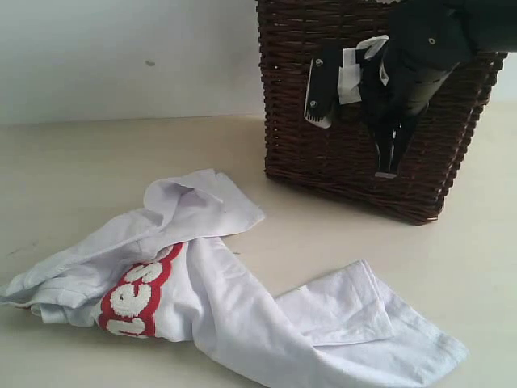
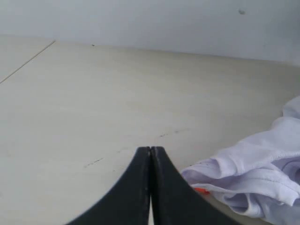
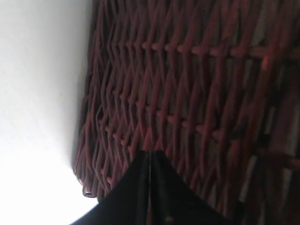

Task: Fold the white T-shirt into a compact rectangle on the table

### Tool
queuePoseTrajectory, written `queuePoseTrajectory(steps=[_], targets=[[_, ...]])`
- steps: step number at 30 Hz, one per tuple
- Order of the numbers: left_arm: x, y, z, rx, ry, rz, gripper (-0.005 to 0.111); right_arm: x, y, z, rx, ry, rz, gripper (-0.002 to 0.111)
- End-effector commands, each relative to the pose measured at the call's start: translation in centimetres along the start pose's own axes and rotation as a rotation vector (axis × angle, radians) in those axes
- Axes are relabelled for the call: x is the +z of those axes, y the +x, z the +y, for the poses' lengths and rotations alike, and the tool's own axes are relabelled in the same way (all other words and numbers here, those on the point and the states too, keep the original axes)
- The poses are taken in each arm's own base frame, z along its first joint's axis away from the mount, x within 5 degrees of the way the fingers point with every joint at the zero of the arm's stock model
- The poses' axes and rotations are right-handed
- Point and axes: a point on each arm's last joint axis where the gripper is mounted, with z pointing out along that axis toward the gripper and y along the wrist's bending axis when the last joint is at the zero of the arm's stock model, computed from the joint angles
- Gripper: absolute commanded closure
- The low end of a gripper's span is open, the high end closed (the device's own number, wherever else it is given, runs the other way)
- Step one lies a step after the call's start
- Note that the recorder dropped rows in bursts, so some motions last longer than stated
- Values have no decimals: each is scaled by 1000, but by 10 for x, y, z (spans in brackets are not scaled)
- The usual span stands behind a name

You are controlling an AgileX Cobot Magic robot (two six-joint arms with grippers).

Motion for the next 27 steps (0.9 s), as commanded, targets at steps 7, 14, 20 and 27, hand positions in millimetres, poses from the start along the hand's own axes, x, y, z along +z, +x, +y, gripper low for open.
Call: queuePoseTrajectory(steps=[7, 14, 20, 27], targets=[[0, 0, 0, -2, -3, -11, 107, -17, 15, -24, 38, 232, 103, 106], [0, 0, 0, -2, -3, -11, 107, -19, 26, -31, 32, 299, 190, 106], [0, 0, 0, -2, -3, -11, 107, -8, 39, -44, 136, 346, 173, 106], [0, 0, 0, -2, -3, -11, 107, 6, 66, -59, 210, 368, 176, 106]])
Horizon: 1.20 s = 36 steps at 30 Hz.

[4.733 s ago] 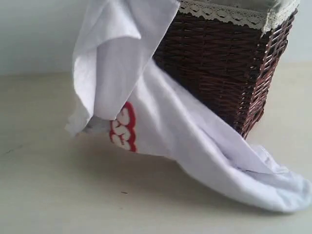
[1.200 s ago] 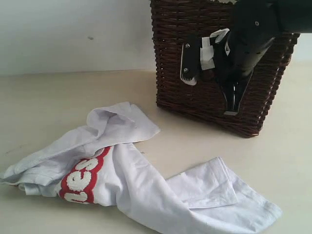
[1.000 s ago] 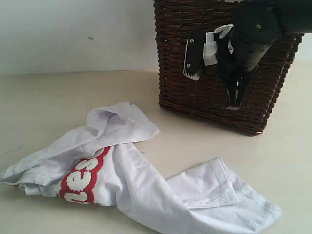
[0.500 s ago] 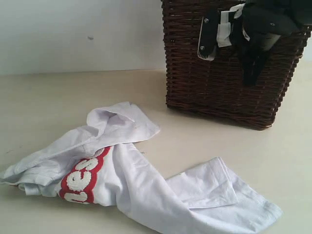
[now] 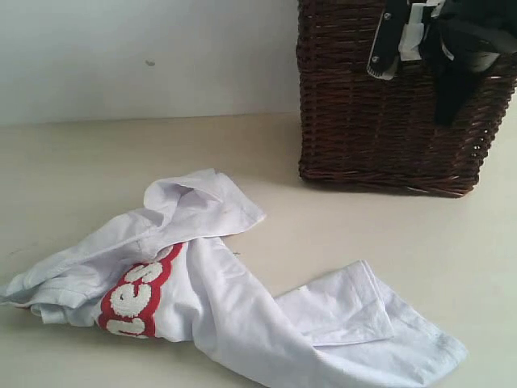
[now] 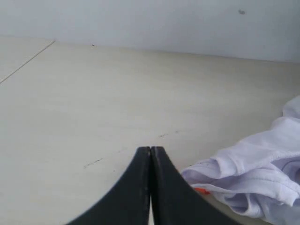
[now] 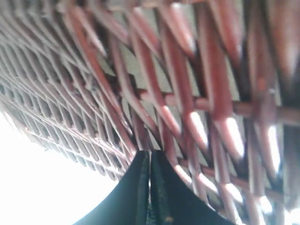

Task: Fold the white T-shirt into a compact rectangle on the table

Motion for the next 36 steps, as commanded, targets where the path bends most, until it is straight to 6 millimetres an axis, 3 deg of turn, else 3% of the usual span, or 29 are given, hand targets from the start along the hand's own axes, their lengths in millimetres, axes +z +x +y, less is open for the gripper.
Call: queuePoseTrajectory(steps=[1, 6, 10, 13, 16, 21, 27, 32, 36], targets=[[0, 0, 0, -2, -3, -11, 107, 10, 8, -11, 53, 31, -56, 106], [0, 0, 0, -2, -3, -11, 107, 3, 10, -14, 168, -4, -81, 106], [0, 0, 0, -2, -3, -11, 107, -23, 13, -16, 304, -139, -151, 106], [0, 0, 0, -2, -3, -11, 107, -50, 17, -15, 282, -280, -224, 106], [0, 0, 0, -2, -3, -11, 107, -84, 21, -9, 196, -478, -339, 106], [0, 0, 0, -2, -3, -11, 107, -124, 35, 30, -243, -865, -539, 97], [0, 0, 0, -2, -3, -11, 107, -89, 57, 113, -584, -991, -625, 60], [0, 0, 0, -2, -3, -11, 107, -56, 57, 167, -623, -850, -784, 57], [0, 0, 0, -2, -3, -11, 107, -38, 53, 184, -583, -914, -747, 57]])
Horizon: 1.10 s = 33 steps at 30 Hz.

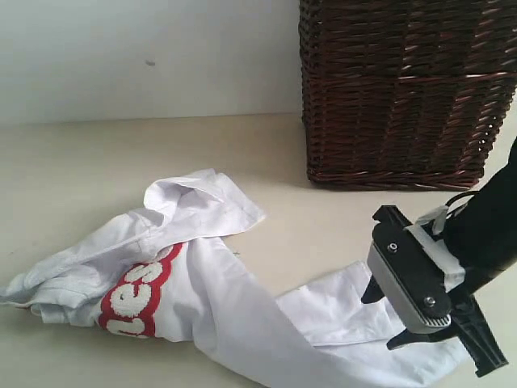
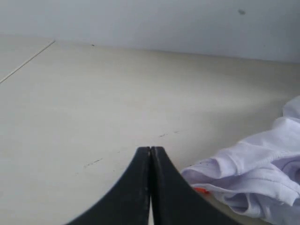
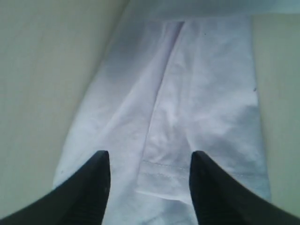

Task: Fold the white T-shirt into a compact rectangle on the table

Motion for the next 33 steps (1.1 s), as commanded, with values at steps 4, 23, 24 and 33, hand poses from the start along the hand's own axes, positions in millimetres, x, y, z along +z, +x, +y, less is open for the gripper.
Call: queuePoseTrajectory(steps=[4, 23, 24, 33], targets=[[0, 0, 0, -2, -3, -11, 107, 31, 16, -4, 56, -45, 17, 57], [0, 0, 0, -2, -3, -11, 107, 0, 3, -22, 169, 238, -17, 108], [0, 0, 0, -2, -3, -11, 107, -12, -4, -25, 193, 296, -49, 108], [0, 0, 0, -2, -3, -11, 107, -82, -14, -70, 489, 815, -131, 108]])
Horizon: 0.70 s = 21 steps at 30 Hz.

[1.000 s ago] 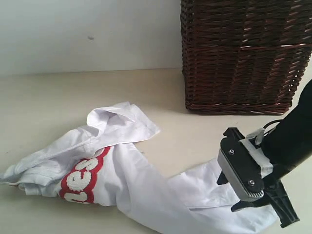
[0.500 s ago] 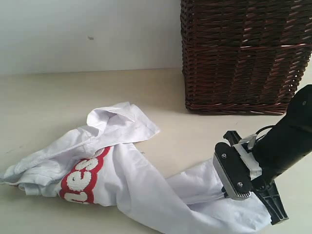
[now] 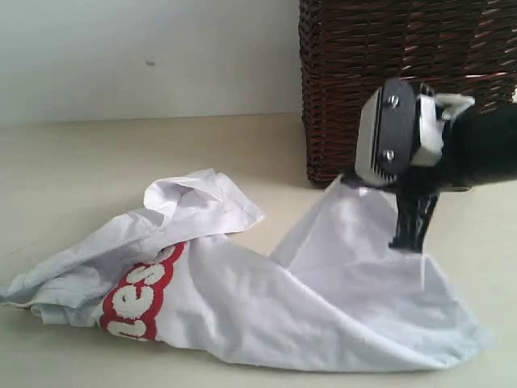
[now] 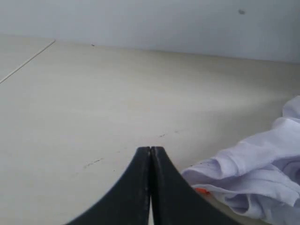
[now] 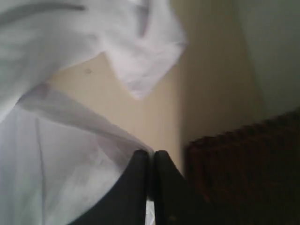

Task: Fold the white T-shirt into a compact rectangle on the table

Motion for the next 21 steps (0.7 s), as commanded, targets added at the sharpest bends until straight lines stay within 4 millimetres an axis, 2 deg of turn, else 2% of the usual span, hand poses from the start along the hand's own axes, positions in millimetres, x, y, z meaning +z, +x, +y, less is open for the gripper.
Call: queuePoseTrajectory(steps=[1, 6, 11, 14, 18, 21], targets=[[0, 0, 0, -4, -3, -11, 107, 0, 0, -37, 184, 258, 39, 108], [0, 0, 0, -4, -3, -11, 107, 21, 24, -56, 209, 400, 217, 108], [0, 0, 0, -4, -3, -11, 107, 45, 51, -54, 177, 421, 369, 107], [0, 0, 0, -4, -3, -11, 107, 55, 60, -50, 178, 403, 405, 95], [0, 0, 0, -4, -3, -11, 107, 63, 65, -46, 181, 377, 417, 67], [0, 0, 0, -4, -3, -11, 107, 63, 64, -46, 190, 372, 407, 53]])
